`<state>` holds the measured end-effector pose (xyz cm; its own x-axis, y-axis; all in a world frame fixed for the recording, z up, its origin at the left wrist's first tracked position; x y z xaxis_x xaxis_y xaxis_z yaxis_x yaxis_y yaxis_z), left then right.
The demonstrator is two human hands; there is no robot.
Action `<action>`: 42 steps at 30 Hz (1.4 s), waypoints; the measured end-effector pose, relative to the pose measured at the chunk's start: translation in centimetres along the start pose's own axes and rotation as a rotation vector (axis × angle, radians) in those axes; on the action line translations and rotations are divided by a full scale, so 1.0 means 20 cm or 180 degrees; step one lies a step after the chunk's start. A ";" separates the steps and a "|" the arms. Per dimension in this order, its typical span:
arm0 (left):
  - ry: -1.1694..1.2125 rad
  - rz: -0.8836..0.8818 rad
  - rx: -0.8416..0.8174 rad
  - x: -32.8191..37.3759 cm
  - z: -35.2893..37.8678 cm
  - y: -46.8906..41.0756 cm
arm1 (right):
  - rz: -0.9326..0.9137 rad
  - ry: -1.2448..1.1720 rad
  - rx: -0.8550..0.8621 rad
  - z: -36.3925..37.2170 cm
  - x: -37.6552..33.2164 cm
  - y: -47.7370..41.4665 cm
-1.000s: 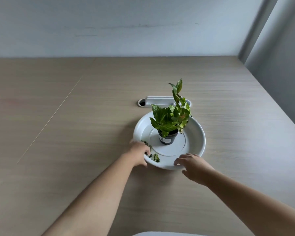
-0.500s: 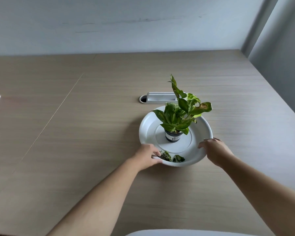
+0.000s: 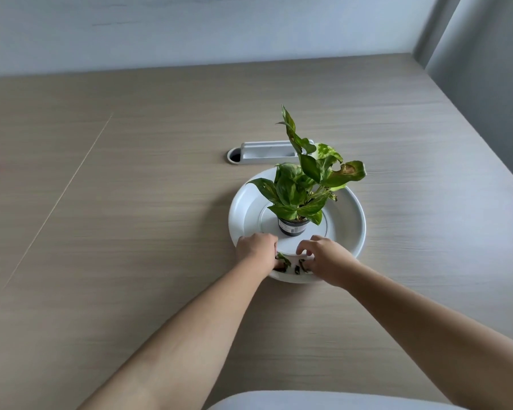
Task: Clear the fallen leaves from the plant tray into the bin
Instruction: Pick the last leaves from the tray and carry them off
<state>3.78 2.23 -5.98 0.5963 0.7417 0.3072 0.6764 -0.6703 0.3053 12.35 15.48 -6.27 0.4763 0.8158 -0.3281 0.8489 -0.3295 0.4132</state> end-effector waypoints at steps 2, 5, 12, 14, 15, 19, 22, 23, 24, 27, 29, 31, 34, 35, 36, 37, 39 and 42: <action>0.0298 -0.0055 -0.0001 -0.01 0.01 -0.01 | -0.0020 -0.0068 0.0026 0.00 0.03 0.00; 0.0561 -0.0045 -0.0032 -0.03 0.02 -0.02 | -0.0045 -0.0098 0.0026 0.00 0.04 -0.01; 0.1219 -0.0012 0.0288 -0.10 -0.10 0.00 | -0.0173 0.0066 -0.0209 -0.01 -0.02 -0.02; 0.1604 -0.0108 0.0383 -0.14 -0.14 0.02 | -0.0268 0.0155 -0.0348 -0.01 -0.06 -0.03; 0.1794 -0.0189 0.0444 -0.16 -0.15 0.03 | -0.0322 0.0193 -0.0394 0.00 -0.07 -0.03; 0.2404 -0.0476 0.0683 -0.23 -0.16 0.08 | -0.0505 0.0476 -0.0510 0.01 -0.14 -0.06; 0.2648 -0.0506 0.0736 -0.26 -0.15 0.09 | -0.0762 0.0943 -0.0511 0.03 -0.18 -0.08; 0.2680 -0.0507 0.0763 -0.27 -0.15 0.10 | -0.0871 0.1035 -0.0487 0.03 -0.18 -0.08; 0.2684 -0.0507 0.0791 -0.27 -0.15 0.10 | -0.0966 0.1074 -0.0451 0.03 -0.17 -0.07; 0.2676 -0.0506 0.0847 -0.29 -0.14 0.09 | -0.1152 0.1034 -0.0350 0.04 -0.15 -0.06; 0.2664 -0.0488 0.0854 -0.29 -0.13 0.09 | -0.1145 0.0960 -0.0299 0.05 -0.13 -0.07; 0.2662 -0.0446 0.0842 -0.28 -0.12 0.09 | -0.1011 0.0727 -0.0294 0.05 -0.12 -0.07; 0.2704 -0.0391 0.0805 -0.26 -0.12 0.08 | -0.0515 0.0200 -0.0205 0.04 -0.08 -0.09; 0.2730 -0.0381 0.0792 -0.26 -0.12 0.08 | -0.0273 -0.0097 -0.0157 0.02 -0.06 -0.09; 0.2759 -0.0373 0.0782 -0.26 -0.12 0.07 | -0.0009 -0.0482 -0.0115 0.00 -0.03 -0.10; 0.2786 -0.0364 0.0772 -0.26 -0.12 0.07 | 0.0268 -0.0932 -0.0094 -0.02 0.00 -0.09; 0.2850 -0.0342 0.0755 -0.26 -0.12 0.06 | 0.0667 -0.1774 -0.0105 -0.07 0.05 -0.07; 0.2931 -0.0298 0.0719 -0.24 -0.11 0.06 | 0.0850 -0.2624 -0.0241 -0.10 0.09 -0.04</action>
<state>0.70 -2.21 -5.15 0.0258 0.4159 0.9091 0.8291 -0.5169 0.2130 12.08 18.21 -5.42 0.6963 0.1017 -0.7105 0.6815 -0.4043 0.6100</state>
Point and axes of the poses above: each hand's wrist, its own y-axis away from the middle knuckle, its own z-axis out of the palm, x = y × z, the point moved 1 cm from there along -y, towards the middle knuckle, and after that the axes turned 12 degrees about z, right-handed, at the moved point
